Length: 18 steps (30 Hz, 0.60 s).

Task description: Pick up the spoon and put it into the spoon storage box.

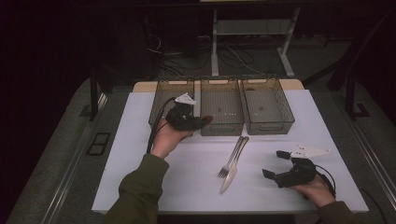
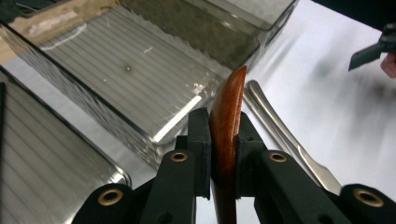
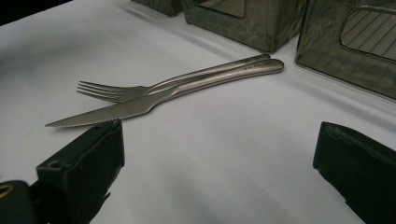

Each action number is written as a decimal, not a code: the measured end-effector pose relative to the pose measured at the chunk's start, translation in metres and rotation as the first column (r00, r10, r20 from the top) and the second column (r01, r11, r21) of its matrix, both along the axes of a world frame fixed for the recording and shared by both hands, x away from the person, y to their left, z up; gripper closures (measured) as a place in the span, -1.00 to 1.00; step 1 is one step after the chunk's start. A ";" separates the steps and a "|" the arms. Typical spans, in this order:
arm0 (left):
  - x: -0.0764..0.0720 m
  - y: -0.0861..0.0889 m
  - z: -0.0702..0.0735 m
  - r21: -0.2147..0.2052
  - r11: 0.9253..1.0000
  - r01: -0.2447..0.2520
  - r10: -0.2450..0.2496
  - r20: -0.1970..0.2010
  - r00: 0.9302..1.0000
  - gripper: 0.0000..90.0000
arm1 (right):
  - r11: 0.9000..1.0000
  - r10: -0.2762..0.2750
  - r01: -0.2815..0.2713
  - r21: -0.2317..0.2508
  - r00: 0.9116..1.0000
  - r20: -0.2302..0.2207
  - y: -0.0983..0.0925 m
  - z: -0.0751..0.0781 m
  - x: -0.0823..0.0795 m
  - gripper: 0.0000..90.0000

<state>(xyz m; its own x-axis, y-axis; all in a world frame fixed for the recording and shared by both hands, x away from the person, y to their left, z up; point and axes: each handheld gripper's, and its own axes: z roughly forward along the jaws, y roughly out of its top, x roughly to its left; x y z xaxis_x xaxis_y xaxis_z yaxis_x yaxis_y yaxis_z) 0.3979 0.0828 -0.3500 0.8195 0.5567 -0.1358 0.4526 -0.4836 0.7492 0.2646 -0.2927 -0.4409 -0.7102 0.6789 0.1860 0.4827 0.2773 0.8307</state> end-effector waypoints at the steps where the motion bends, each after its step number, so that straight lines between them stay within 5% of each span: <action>1: 0.002 -0.002 0.001 -0.004 1.000 -0.001 0.001 0.004 1.000 0.77 | 1.000 0.000 0.000 0.000 1.000 -0.001 0.000 0.000 0.000 -0.97; 18: 0.042 -0.035 0.012 0.005 1.000 -0.018 0.018 0.016 1.000 0.77 | 1.000 0.005 -0.005 0.011 1.000 0.003 0.000 0.001 0.000 -0.97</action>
